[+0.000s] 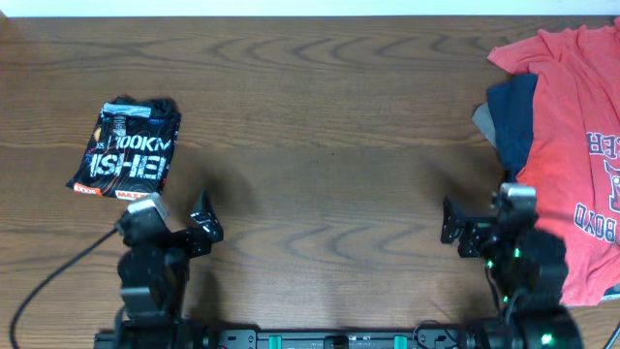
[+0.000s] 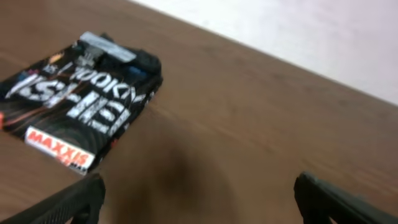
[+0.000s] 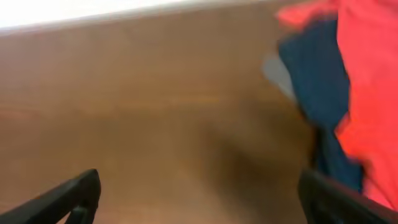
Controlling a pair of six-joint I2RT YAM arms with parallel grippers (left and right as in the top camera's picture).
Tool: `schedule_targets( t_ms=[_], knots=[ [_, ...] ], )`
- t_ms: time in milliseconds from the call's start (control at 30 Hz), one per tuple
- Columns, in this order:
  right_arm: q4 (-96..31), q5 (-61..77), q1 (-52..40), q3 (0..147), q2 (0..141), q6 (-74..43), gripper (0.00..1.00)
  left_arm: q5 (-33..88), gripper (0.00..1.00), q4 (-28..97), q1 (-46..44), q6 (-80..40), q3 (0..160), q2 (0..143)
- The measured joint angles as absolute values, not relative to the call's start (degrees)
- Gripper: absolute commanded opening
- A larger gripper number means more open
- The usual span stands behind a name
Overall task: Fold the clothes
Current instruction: 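Move the right gripper toward the red t-shirt on the right pile, then grasp the red t-shirt with the right gripper and pull it leftward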
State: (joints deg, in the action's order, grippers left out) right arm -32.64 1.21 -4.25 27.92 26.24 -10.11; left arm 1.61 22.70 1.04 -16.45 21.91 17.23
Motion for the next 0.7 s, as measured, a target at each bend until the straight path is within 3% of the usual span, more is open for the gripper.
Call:
schedule_targets(
  t_ms=[133,300,500,633,700],
  knots=[
    [-41.95,-0.16,-4.25,37.95,38.39,-10.02,0.99,2.28,0.98,29.54,1.04,-16.45,30.39,25.06],
    [-44.07,-1.67,-4.19,44.42,47.48,-10.33,0.99,3.14,0.98,32.32,1.04,-16.45,35.33,30.96],
    [-53.43,-18.26,-0.82,44.8,58.87,-19.31,0.98,3.55,0.98,32.84,1.04,-16.45,35.53,32.45],
    [-54.59,-25.54,3.42,43.81,69.32,-24.56,0.91,3.73,0.98,32.82,1.04,-16.45,35.53,32.47],
    [-54.61,-27.35,5.23,43.31,73.82,-26.22,0.81,3.73,0.98,32.82,1.04,-16.45,35.53,32.47]
  ],
)
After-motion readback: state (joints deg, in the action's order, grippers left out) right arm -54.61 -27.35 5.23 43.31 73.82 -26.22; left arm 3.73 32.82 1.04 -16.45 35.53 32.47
